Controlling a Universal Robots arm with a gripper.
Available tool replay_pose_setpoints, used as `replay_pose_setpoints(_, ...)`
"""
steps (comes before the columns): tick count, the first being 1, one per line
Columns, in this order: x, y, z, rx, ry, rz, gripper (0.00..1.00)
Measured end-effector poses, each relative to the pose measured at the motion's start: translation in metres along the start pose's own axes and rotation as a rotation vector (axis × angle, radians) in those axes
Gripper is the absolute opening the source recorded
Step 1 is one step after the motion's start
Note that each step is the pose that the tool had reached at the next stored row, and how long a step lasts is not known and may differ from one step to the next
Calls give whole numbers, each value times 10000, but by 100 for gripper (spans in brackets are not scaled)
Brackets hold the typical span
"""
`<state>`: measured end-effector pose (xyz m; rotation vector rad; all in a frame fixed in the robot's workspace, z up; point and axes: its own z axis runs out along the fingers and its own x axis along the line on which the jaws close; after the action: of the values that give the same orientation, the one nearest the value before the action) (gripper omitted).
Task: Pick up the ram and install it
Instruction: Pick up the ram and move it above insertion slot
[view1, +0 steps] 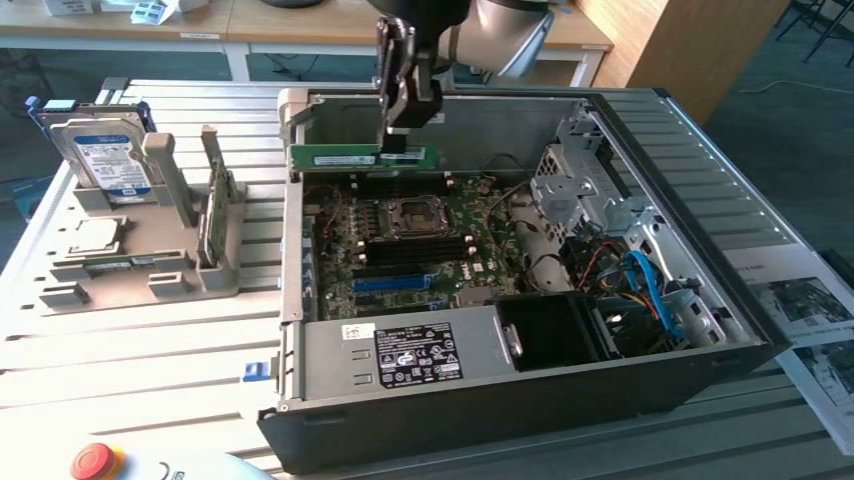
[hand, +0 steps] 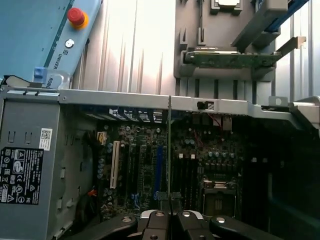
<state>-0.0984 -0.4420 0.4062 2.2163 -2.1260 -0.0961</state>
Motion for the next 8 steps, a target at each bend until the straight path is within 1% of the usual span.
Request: replay_pose_setpoints(8, 25, -332, -31, -20, 2, -28, 12)
